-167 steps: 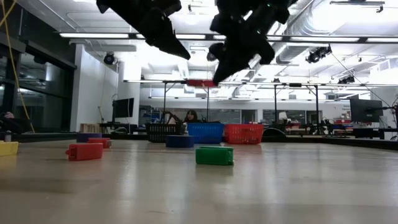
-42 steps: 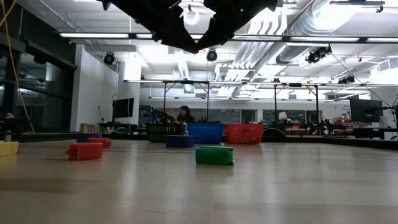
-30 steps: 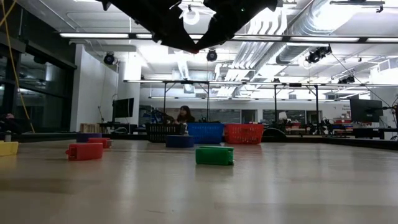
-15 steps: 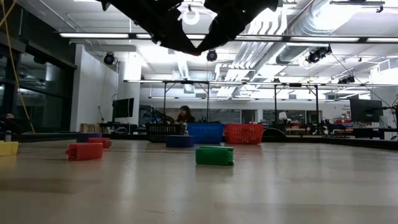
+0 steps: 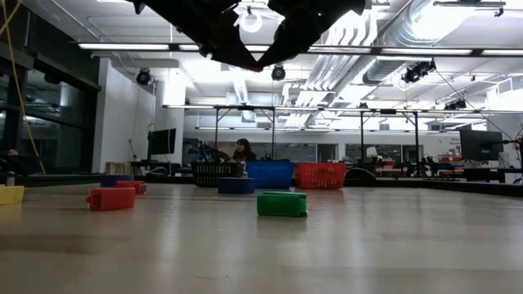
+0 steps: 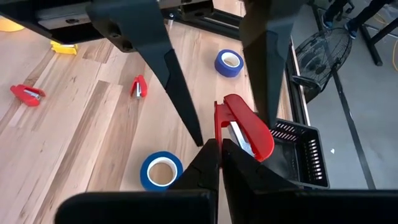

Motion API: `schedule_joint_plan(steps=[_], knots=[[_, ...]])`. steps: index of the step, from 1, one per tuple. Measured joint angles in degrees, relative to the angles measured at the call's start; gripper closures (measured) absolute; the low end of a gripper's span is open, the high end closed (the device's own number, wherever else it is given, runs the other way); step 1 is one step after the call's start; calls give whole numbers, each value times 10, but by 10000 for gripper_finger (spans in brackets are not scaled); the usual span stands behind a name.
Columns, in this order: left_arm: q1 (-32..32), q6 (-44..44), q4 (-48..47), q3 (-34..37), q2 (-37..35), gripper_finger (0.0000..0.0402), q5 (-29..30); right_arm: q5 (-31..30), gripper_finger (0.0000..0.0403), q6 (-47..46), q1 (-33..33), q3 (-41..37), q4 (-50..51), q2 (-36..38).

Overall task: Pick and place Stapler, Stapler remover, tape
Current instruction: Put the top right red stapler into the black bin

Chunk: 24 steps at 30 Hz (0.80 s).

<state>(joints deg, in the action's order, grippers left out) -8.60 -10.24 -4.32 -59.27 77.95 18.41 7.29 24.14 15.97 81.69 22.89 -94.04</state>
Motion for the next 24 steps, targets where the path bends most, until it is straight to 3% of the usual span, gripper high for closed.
schedule_joint_plan(steps=[12,20,24], knots=[[0,-2,-2,0,0,323,-16,1,403,0,0,0,4,0],[0,-5,-2,0,0,333,-16,0,401,3,0,0,4,0],[0,-5,-2,0,0,333,-16,0,378,4,0,0,7,0]])
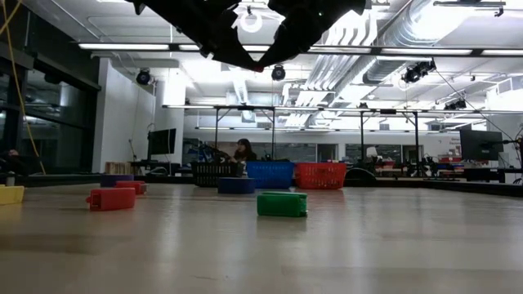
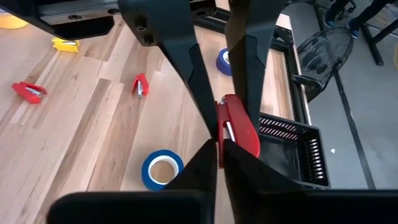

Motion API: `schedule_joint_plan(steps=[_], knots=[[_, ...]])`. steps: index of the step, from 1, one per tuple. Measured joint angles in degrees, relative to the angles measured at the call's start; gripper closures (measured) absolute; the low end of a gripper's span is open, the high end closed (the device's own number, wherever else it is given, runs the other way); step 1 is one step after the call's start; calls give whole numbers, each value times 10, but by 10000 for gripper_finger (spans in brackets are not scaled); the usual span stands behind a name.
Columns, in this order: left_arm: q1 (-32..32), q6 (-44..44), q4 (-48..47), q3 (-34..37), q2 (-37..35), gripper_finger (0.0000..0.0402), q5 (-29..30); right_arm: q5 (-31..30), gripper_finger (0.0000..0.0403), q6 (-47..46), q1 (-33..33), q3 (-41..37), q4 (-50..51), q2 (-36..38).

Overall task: Pick and place Stapler, Stapler remover, tape
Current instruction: Put the top right red stapler into the black bin

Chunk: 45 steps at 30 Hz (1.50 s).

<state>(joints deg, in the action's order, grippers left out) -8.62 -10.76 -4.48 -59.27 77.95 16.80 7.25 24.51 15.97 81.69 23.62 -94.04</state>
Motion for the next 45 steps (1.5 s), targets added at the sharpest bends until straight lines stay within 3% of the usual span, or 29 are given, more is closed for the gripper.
schedule_joint_plan(steps=[10,15,30,38,45], knots=[[0,-1,9,-2,0,332,4,7,247,0,-1,-1,13,19],[0,-8,15,-3,-1,332,2,8,210,-2,-5,-1,26,32],[0,-11,8,1,1,333,3,-42,203,0,-9,0,45,31],[-12,6,-37,1,1,333,95,-102,203,-34,-8,0,67,30],[-86,33,-84,0,16,333,37,-136,203,-78,-1,0,89,30]])
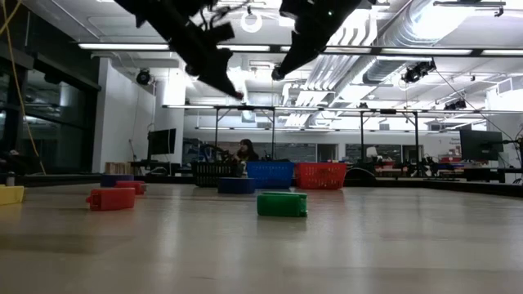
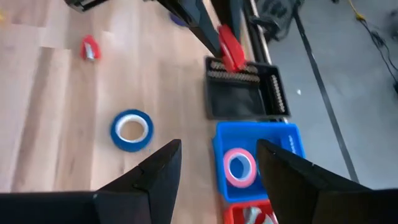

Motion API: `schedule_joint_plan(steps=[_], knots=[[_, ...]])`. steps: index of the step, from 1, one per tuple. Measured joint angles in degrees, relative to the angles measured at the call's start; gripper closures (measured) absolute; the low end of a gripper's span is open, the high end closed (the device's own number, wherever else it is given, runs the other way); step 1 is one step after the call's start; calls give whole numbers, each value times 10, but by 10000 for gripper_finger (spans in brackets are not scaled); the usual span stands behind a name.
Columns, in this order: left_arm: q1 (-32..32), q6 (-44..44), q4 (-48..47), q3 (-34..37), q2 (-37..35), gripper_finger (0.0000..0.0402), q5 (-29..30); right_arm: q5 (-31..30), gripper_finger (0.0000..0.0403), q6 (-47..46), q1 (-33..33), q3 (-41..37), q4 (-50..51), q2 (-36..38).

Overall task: Pick and place Stapler, Stapler remover, tape
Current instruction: Put the top right red stapler into the black bin

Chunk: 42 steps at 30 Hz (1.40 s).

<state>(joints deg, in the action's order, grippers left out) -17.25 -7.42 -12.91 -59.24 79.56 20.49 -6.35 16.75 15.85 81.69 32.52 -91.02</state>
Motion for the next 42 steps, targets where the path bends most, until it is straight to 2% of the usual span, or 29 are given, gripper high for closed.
schedule_joint_plan(steps=[12,17,21,28,42], knots=[[-147,-115,-11,0,90,333,-177,-4,203,-48,26,0,16,0],[-191,-150,-5,0,131,351,-229,-8,203,-65,33,0,16,0],[-219,-166,-6,0,162,350,-251,-26,203,-79,33,0,16,0],[-248,-179,-4,0,206,322,-304,-44,203,-110,33,0,16,-1],[-248,-215,24,0,209,314,-323,-45,203,-154,33,0,16,-1]])
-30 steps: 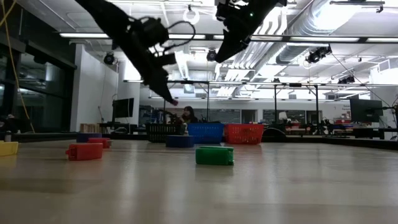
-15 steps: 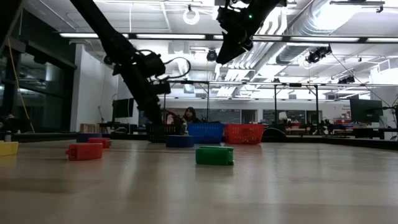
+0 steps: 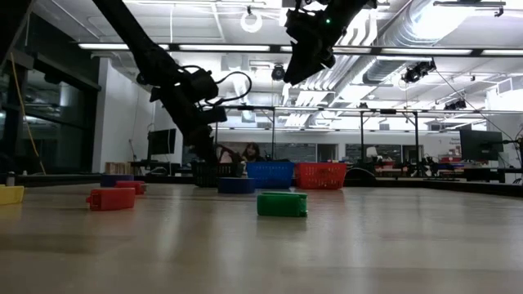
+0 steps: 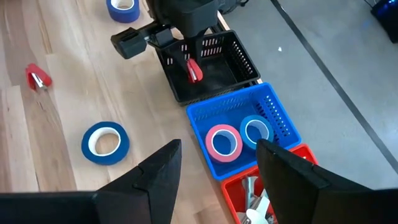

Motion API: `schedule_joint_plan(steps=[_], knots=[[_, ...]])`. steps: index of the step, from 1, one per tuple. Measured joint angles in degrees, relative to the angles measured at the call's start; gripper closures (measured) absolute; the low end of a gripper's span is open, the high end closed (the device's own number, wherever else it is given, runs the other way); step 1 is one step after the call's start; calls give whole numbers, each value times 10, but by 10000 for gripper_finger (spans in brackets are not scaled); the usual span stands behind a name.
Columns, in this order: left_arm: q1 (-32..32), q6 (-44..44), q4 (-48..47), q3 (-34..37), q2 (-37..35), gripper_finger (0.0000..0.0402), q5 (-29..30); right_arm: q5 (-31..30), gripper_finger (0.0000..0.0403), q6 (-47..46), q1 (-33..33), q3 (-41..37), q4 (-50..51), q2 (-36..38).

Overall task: Pick and place Stapler, Stapler remover, tape
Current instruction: Put the top right red stapler into the black bin, then put the bottom dark blue tape into the blue bin

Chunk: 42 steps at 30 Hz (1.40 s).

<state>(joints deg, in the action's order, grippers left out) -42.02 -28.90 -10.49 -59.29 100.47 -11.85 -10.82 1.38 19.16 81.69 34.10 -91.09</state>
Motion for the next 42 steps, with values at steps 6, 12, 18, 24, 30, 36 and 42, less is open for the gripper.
schedule_joint_plan(steps=[6,12,18,24,30,36,42], knots=[[0,-9,3,0,0,277,-11,0,203,-4,0,0,0,0],[0,-9,0,0,0,204,-11,0,203,-10,0,0,0,0],[0,-12,-2,-1,0,182,-36,0,203,-10,0,0,5,0],[10,-99,-32,-22,-10,181,-149,0,203,-10,0,0,34,0],[53,-211,-110,-37,-10,181,-205,0,203,-10,0,0,65,0],[129,-272,-155,-37,-10,181,-145,0,203,-10,0,0,64,0],[212,-323,-149,-37,-10,181,-27,0,203,-10,0,0,64,0]])
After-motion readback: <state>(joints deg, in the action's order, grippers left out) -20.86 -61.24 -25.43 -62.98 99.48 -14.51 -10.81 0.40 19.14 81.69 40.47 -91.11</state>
